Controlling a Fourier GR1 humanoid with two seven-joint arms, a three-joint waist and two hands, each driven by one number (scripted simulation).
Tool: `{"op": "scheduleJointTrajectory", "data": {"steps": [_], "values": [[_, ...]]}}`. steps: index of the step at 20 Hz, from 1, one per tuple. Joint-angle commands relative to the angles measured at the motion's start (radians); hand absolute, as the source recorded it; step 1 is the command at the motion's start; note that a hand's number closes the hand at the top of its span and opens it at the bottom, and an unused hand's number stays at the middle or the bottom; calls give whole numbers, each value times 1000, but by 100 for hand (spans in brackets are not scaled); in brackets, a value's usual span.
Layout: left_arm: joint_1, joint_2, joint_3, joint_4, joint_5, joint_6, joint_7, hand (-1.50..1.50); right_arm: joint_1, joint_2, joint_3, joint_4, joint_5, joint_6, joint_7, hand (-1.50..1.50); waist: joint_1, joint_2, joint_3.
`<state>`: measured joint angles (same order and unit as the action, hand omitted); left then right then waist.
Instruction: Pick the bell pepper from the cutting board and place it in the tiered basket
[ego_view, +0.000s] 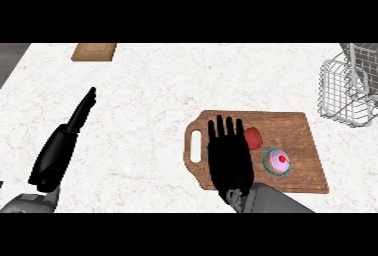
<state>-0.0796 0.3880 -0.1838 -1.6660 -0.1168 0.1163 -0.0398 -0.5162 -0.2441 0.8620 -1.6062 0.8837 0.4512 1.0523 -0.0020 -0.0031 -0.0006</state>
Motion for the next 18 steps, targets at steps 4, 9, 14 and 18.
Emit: {"op": "scheduleJointTrajectory", "data": {"steps": [4, 9, 14, 18], "values": [[25, 16, 29, -22, 13, -44, -13, 0, 58, -22, -83, -24, 54, 95, 86, -150, 2, 1, 0], [-1, -11, 35, 1, -27, -30, -1, 0, 96, -25, -53, -41, 228, -12, 27, -150, 1, 2, 1], [26, -55, 14, -52, -66, -24, 28, 0, 84, 30, -169, -103, 234, 123, 6, -150, 4, 1, 0], [29, -65, 31, -60, -74, -48, 30, 0, 155, 12, -197, -83, 287, 85, -60, -150, 3, 2, 1]]}}
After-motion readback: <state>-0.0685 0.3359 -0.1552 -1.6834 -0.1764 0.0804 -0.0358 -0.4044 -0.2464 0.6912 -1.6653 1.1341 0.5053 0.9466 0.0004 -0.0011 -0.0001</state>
